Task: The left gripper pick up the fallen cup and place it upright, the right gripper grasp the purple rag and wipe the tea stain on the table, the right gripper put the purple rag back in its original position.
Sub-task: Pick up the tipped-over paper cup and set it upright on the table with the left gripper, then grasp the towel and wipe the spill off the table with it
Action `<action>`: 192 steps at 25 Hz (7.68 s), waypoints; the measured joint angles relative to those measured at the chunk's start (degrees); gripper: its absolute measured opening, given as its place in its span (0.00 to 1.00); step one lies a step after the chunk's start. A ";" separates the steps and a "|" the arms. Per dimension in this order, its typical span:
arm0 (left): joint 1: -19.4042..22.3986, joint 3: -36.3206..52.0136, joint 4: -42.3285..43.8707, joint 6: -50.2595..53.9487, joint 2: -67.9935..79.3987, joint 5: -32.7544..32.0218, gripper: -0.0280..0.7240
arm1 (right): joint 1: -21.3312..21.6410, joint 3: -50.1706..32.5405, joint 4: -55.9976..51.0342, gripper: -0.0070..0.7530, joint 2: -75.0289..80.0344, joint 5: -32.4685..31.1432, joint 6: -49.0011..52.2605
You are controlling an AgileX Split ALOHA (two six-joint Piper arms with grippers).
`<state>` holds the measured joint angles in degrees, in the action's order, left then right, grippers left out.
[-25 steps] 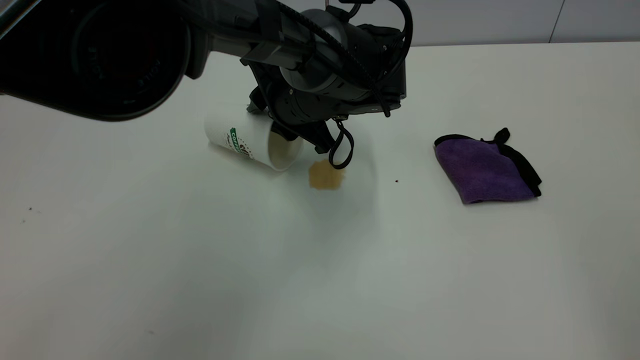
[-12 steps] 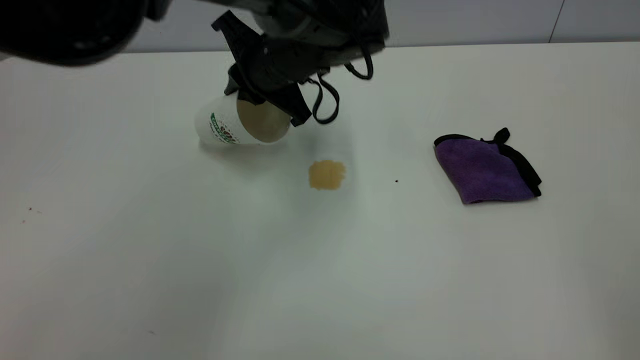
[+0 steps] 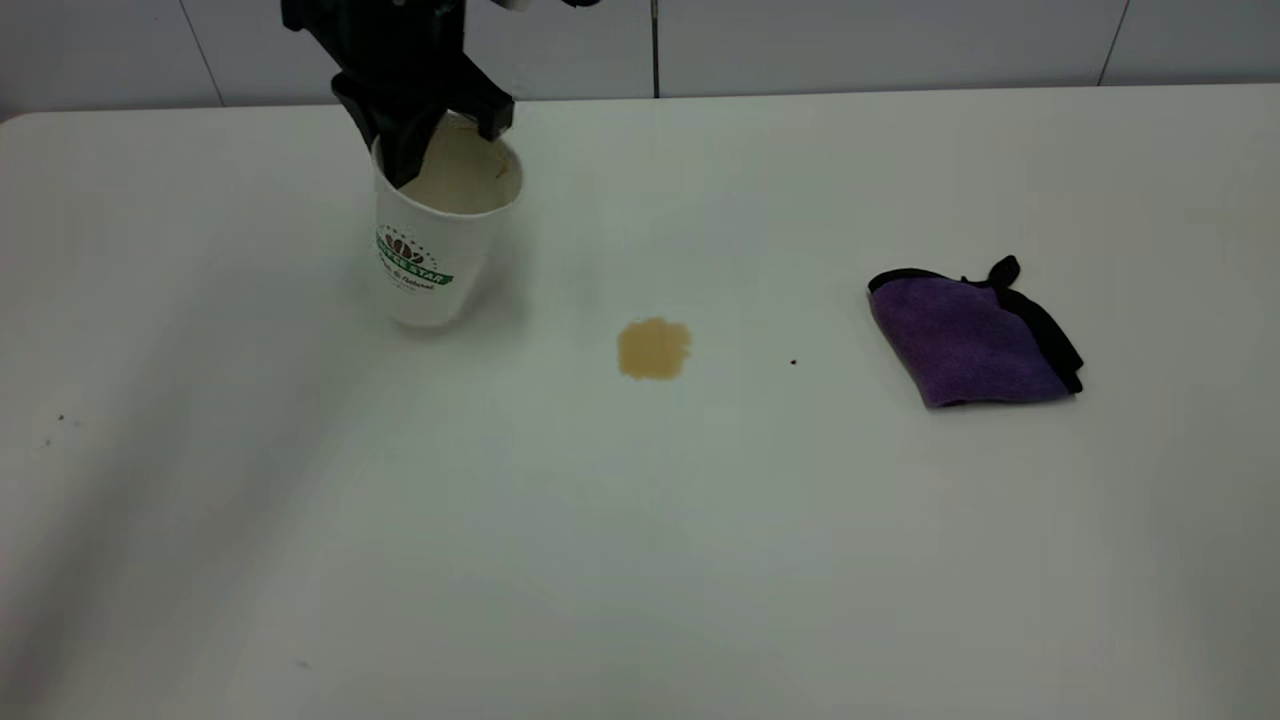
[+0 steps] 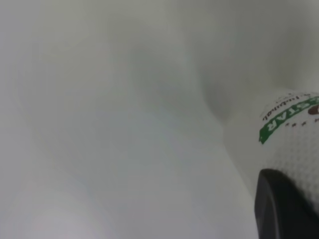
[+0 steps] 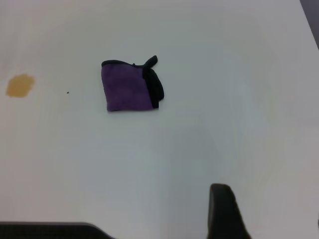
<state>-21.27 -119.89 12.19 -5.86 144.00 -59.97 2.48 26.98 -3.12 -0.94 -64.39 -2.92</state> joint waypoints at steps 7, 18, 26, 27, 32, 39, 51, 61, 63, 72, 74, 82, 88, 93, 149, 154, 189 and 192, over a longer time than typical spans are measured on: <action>8.80 0.00 -15.86 -15.59 0.00 3.69 0.00 | 0.00 0.00 0.00 0.64 0.00 0.00 0.00; 10.94 0.00 -21.46 -24.11 2.35 6.36 0.00 | 0.00 0.00 0.00 0.64 0.00 0.00 0.00; 10.94 0.00 -22.16 -24.44 3.36 6.76 0.02 | 0.00 0.00 0.00 0.64 0.00 0.00 0.00; 10.94 0.00 -22.16 -24.31 3.36 6.76 0.03 | 0.00 0.00 0.00 0.64 0.00 0.00 0.00; 10.94 0.00 -22.16 -23.95 3.68 6.23 0.15 | 0.00 0.00 0.00 0.64 0.00 0.00 0.00; 10.94 0.00 -22.16 -23.61 3.45 4.84 0.53 | 0.00 0.00 0.00 0.64 0.00 0.00 0.00; 10.94 -0.97 -22.10 -18.48 -10.20 -6.09 0.65 | 0.00 0.00 0.00 0.64 0.00 0.00 0.00; 10.94 -1.04 -21.99 -7.94 -25.84 -6.77 0.65 | 0.00 0.00 0.00 0.64 0.00 0.00 0.00; 10.94 -1.04 -21.99 -5.95 -28.73 -6.77 0.65 | 0.00 0.00 0.00 0.64 0.00 0.00 0.00; 10.36 10.00 -19.92 -3.84 -47.53 -6.77 0.65 | 0.00 0.00 0.00 0.64 0.00 0.00 0.00; 10.36 17.50 -18.09 -3.19 -52.61 -6.77 0.65 | 0.00 0.00 0.00 0.64 0.00 0.00 0.00; 10.36 51.56 -14.29 0.39 -73.79 -6.77 0.65 | 0.00 0.00 0.00 0.64 0.00 0.00 0.00; 10.36 72.34 -10.85 5.86 -86.13 -6.46 0.65 | 0.00 0.00 0.00 0.64 0.00 0.00 0.00; 10.36 86.16 -10.26 6.33 -96.60 -2.84 0.65 | 0.00 0.00 0.00 0.64 0.00 0.00 0.00; 23.28 91.99 -9.67 6.21 -145.12 -4.87 0.65 | 0.00 0.49 -1.09 0.64 0.83 0.41 -1.36; 23.28 91.99 -9.67 6.21 -145.12 -4.89 0.65 | 0.00 1.61 -9.30 0.67 12.38 6.63 -10.00; 23.28 91.99 -9.61 6.16 -145.12 -5.04 0.65 | -14.05 50.03 -10.92 0.79 127.59 28.43 -16.12; 23.28 91.99 -9.61 6.16 -145.12 -5.04 0.65 | -15.75 55.62 -9.54 0.79 132.41 28.48 -14.10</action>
<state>2.01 -27.89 2.58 0.30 -1.12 -65.01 -13.27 82.61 -12.66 131.47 -35.92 -17.02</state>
